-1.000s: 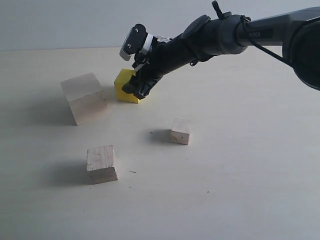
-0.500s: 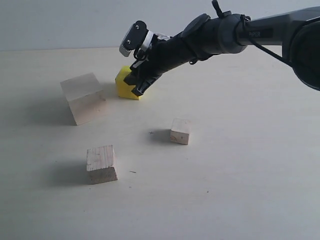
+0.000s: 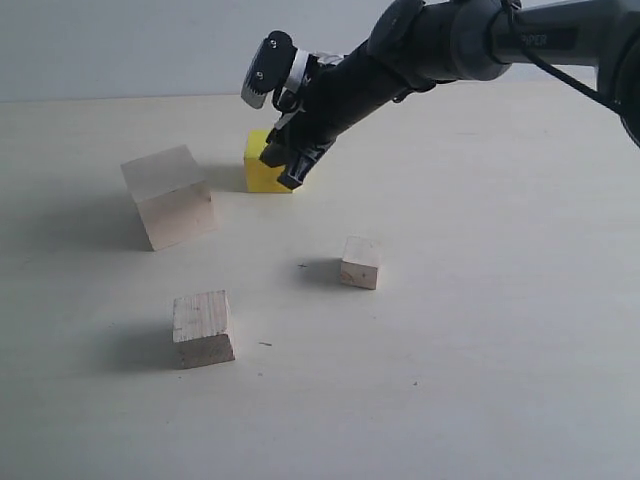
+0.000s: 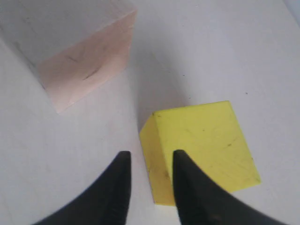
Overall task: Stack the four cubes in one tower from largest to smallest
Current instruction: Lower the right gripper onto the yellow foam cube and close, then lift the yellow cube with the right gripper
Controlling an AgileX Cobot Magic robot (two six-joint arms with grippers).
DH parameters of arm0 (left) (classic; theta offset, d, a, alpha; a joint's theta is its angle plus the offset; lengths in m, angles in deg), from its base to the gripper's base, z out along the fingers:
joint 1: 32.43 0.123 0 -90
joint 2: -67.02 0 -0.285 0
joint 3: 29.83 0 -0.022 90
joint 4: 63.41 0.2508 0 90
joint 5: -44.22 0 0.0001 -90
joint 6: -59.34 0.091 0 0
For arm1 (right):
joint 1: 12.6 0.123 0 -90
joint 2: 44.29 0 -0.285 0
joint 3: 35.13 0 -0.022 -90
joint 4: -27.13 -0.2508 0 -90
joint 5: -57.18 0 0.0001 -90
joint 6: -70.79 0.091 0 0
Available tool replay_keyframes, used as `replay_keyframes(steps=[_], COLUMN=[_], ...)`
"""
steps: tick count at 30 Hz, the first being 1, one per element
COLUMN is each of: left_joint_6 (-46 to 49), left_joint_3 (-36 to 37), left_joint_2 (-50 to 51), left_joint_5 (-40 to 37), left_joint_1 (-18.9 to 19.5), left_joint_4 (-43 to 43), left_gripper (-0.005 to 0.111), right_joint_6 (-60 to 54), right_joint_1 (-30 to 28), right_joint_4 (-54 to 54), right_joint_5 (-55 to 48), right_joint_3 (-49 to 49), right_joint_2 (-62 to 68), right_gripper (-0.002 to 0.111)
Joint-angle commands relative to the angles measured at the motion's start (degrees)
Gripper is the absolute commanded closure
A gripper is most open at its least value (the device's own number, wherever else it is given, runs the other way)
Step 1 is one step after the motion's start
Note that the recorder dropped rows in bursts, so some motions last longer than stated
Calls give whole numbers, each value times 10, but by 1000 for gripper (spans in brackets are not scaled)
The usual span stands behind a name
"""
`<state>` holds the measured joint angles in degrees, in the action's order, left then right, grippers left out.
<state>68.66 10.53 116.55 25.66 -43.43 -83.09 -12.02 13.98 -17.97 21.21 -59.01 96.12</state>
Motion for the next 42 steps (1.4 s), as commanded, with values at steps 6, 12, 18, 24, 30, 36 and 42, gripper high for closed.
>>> replay_keyframes(steps=[6, 12, 18, 24, 30, 36, 42], left_joint_6=[1, 1, 2, 1, 1, 1, 1], left_joint_3=[2, 2, 2, 2, 2, 2, 2], left_joint_2=[2, 2, 2, 2, 2, 2, 2], left_joint_5=[5, 5, 5, 5, 5, 5, 5], left_joint_1=[-4, -4, -4, -4, -4, -4, -4], left_joint_4=[-4, -6, -6, -10, -11, -11, -11], left_gripper=[107, 107, 107, 107, 107, 107, 107], right_joint_6=[127, 309, 443, 444, 447, 449, 468], right_joint_1=[1, 1, 1, 1, 1, 22, 41], right_joint_4=[-70, -70, -68, -72, -80, -78, -73], right_joint_5=[91, 172, 179, 156, 165, 185, 228], right_joint_3=[1, 1, 1, 0, 0, 0, 0], right_joint_2=[-7, -7, 11, 33, 37, 38, 39], right_gripper=[28, 16, 8, 8, 8, 8, 8])
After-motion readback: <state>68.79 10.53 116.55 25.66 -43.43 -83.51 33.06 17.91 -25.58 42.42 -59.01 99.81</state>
